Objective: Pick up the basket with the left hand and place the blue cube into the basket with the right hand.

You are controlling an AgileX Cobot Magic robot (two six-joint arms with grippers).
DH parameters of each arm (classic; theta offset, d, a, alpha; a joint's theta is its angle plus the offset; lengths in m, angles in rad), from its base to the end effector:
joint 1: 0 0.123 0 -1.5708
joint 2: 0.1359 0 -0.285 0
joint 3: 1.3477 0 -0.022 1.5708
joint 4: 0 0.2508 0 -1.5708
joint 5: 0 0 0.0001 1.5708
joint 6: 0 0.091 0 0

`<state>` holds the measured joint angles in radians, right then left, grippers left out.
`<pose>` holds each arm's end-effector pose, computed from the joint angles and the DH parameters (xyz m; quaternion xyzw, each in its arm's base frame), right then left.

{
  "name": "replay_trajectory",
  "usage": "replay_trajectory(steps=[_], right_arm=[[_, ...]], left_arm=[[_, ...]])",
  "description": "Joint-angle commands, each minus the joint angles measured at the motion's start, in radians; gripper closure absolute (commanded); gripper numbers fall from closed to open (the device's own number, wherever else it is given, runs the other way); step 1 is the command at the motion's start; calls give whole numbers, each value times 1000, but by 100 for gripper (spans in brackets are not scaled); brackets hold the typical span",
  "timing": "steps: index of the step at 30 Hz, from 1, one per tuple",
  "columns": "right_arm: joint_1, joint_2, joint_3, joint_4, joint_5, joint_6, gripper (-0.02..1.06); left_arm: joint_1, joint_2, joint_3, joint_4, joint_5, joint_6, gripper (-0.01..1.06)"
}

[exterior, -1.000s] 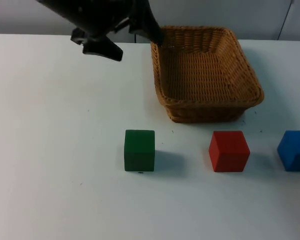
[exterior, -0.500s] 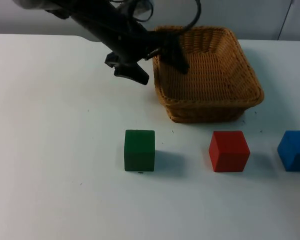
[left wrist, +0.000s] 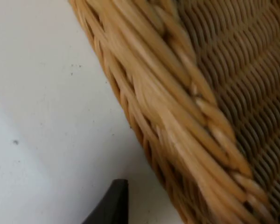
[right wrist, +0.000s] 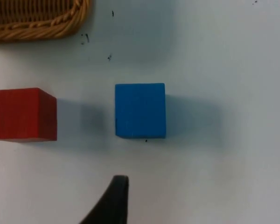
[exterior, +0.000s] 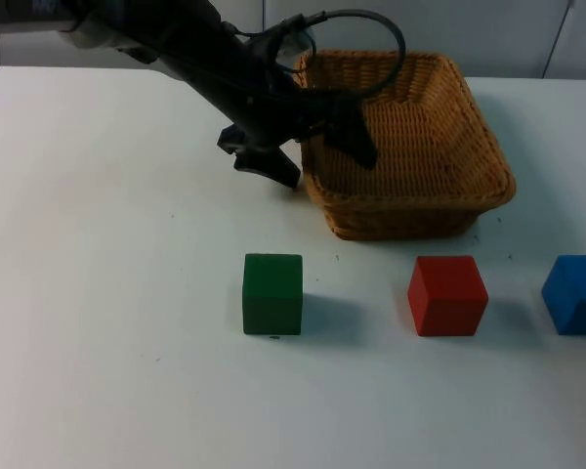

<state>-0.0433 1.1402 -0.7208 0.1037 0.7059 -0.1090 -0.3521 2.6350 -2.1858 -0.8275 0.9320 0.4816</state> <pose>0.2078 -0.0029 0.2566 -0.0025 0.9639 0.0227 0.2654 0.4894 -0.2371 0.0925 0.1908 0.9073 -0.3438 0.1489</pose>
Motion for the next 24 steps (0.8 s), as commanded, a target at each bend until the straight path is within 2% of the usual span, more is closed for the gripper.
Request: replay_trajectory(steps=[1,9,11,16,24], right_arm=[[-6,4,-6,6,-11,-6,4],[-6,4,-6,8,-11,-4,6],[-6,4,-6,10,-13,-4,6],[-6,4,-6,32,-18,-6,6],[-6,4,-6,32,-20,-6,6]], left_arm=[[-5,0,-3,-24,7,9,1],[-5,0,-3,-31,-6,-19,3],[-5,0,-3,-31,-7,-20,6],[-5,0,-3,-29,-17,-48,36],[-5,0,-3,-29,-40,-48,38]])
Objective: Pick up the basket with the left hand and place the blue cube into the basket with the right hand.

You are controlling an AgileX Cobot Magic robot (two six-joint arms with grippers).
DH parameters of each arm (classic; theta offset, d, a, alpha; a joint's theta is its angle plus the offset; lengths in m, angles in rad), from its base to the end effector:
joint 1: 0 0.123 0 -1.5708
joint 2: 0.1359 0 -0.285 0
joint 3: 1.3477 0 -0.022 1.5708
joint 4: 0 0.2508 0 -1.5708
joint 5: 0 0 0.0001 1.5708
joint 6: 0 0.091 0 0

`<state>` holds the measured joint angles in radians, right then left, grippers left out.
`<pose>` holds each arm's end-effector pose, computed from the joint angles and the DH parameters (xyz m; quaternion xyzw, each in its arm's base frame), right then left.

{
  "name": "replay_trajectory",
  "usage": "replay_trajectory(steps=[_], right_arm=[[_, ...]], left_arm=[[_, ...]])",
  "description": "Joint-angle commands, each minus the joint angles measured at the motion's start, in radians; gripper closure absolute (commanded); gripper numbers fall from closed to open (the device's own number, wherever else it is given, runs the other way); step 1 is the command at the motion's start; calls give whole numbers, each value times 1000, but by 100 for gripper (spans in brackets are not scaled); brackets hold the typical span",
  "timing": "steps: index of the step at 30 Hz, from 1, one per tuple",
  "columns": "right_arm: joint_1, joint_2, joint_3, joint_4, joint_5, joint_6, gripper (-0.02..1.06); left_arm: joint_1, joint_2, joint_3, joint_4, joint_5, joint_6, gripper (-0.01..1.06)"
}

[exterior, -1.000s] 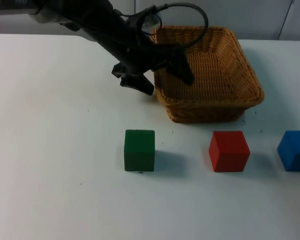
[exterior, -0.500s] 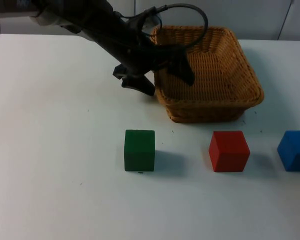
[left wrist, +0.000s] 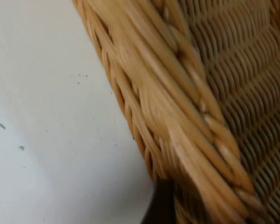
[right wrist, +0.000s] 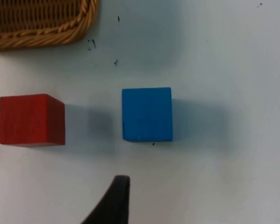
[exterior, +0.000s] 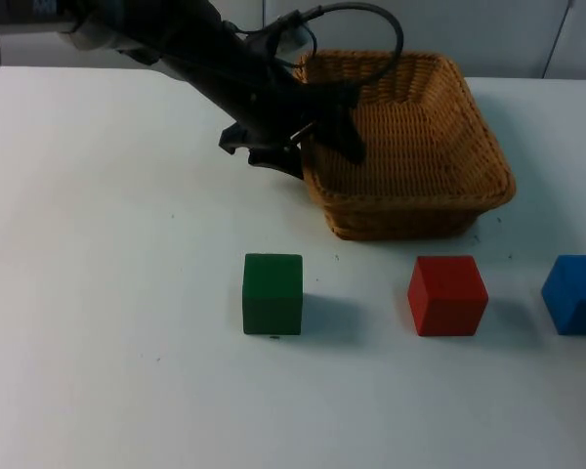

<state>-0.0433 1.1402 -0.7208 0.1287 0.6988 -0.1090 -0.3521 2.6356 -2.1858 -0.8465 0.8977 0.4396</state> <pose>0.2085 -0.0015 0.2571 0.0048 0.9625 0.0326 0.2693 0.4924 -0.2378 0.0935 0.1597 0.9095 -0.3504 0.1565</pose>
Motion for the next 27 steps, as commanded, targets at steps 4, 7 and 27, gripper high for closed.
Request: replay_trajectory(steps=[4,7,27], right_arm=[[-6,4,-6,7,-15,-6,6],[-6,4,-6,7,-15,-6,6],[-6,4,-6,5,-23,-6,6]], left_arm=[[-5,0,-3,-14,-10,-6,38],[-5,0,-3,-14,-13,-6,38],[-5,0,-3,-38,-94,-6,67]])
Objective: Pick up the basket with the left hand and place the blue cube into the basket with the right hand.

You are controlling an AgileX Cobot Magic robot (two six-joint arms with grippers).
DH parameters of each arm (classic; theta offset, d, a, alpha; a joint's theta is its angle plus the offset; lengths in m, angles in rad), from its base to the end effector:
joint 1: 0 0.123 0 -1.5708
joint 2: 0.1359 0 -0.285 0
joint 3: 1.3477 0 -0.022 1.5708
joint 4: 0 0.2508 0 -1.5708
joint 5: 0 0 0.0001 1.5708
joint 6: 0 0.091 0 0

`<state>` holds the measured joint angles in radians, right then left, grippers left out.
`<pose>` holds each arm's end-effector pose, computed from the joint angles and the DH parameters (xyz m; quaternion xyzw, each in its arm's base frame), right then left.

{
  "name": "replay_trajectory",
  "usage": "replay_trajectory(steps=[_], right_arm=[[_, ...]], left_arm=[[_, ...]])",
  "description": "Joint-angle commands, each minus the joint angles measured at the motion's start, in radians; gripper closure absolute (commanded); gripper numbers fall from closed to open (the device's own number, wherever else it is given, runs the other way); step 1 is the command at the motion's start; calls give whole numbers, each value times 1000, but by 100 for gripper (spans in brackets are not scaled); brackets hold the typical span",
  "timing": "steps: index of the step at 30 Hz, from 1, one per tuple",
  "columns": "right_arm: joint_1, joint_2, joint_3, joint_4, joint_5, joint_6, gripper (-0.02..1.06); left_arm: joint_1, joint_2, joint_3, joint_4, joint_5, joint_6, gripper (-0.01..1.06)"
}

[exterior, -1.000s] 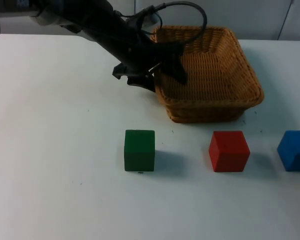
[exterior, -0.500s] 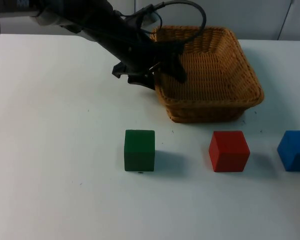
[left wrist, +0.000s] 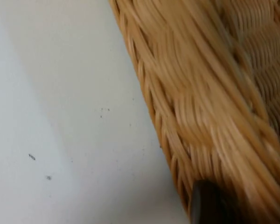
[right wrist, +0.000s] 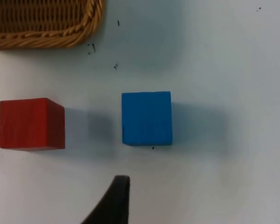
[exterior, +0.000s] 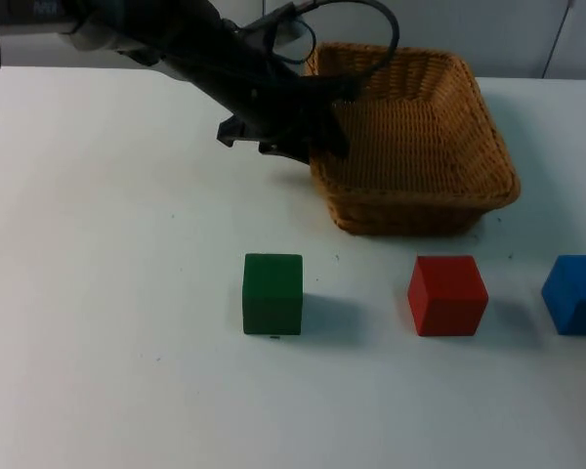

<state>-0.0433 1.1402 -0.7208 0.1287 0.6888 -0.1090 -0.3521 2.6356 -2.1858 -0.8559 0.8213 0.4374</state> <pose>0.2092 -0.0016 0.2575 0.0051 0.9611 0.0320 0.2741 0.4993 -0.2371 0.0949 0.1412 0.9084 -0.3447 0.1898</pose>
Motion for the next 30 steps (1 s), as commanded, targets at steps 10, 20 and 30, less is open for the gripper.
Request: replay_trajectory(steps=[10,20,30], right_arm=[[-6,4,-6,5,-20,-6,6],[-6,4,-6,5,-37,-4,6],[-6,4,-6,7,-41,-4,6]], left_arm=[[-5,0,-3,-29,-54,-28,70],[-5,0,-3,-23,-76,-26,105],[-5,0,-3,-27,-171,-107,105]])
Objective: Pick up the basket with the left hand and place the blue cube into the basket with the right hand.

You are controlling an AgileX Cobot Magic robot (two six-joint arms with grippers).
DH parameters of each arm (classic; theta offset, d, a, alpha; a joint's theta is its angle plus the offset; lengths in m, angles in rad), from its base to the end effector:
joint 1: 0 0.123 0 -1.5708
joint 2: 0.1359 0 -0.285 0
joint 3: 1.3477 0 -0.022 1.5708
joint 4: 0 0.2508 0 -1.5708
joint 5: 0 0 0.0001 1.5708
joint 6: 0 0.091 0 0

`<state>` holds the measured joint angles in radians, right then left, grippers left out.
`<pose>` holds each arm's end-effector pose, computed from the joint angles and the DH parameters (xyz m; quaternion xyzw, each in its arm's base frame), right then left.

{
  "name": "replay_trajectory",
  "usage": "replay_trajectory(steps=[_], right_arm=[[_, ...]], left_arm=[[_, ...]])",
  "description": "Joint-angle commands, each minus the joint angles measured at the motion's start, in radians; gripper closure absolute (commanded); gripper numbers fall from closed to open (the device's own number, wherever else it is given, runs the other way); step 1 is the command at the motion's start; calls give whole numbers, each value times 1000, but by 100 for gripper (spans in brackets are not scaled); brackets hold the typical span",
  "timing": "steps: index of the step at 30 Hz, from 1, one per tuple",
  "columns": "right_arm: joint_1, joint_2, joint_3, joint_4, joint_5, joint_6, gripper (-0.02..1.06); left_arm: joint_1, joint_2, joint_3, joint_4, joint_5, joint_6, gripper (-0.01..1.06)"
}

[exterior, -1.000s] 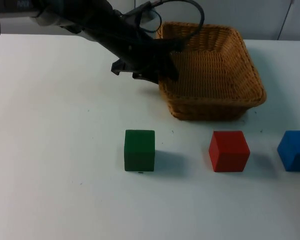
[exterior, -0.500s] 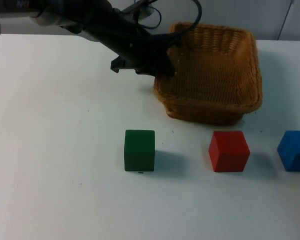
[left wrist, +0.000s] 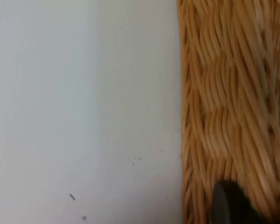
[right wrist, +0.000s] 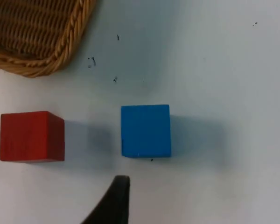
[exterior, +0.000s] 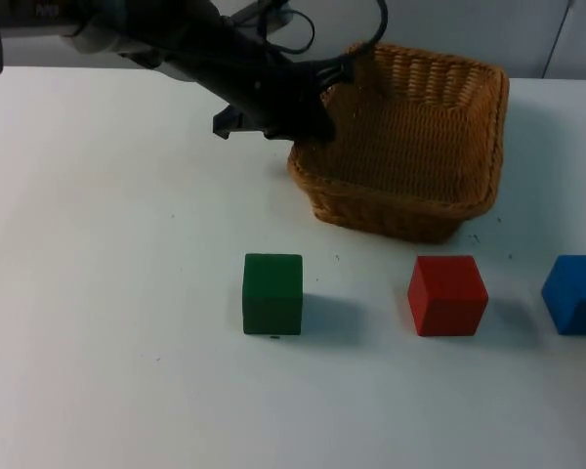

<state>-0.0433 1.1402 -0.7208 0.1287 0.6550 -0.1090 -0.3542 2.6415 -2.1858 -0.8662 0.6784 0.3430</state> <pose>0.2118 -0.0020 0.2592 0.0062 0.9565 0.0302 0.2902 0.5110 -0.2354 0.0946 0.0669 0.9085 -0.3403 0.2331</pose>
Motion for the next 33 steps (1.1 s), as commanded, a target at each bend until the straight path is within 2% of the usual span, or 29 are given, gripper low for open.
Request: replay_trajectory(steps=[1,8,12,18,22,23,24,33], right_arm=[[-6,4,-6,7,-7,-4,6],[-6,4,-6,5,-7,-4,6],[-6,4,-6,5,-2,-4,6],[-6,4,-6,5,-2,-4,6],[-6,4,-6,1,-2,-4,6],[-6,4,-6,1,-2,-4,6],[-6,4,-6,1,-2,-4,6],[-6,4,-6,1,-2,-4,6]], left_arm=[[-3,-6,-3,-19,-30,-15,105],[-3,-32,-3,-16,-14,-127,105],[-1,-95,-3,-20,-25,-264,105],[-1,-170,-1,-12,-9,-294,105],[-1,-234,1,160,50,-427,105],[-1,-234,1,160,50,-427,105],[-1,-256,1,229,68,-498,105],[-3,-306,13,248,100,-508,105]])
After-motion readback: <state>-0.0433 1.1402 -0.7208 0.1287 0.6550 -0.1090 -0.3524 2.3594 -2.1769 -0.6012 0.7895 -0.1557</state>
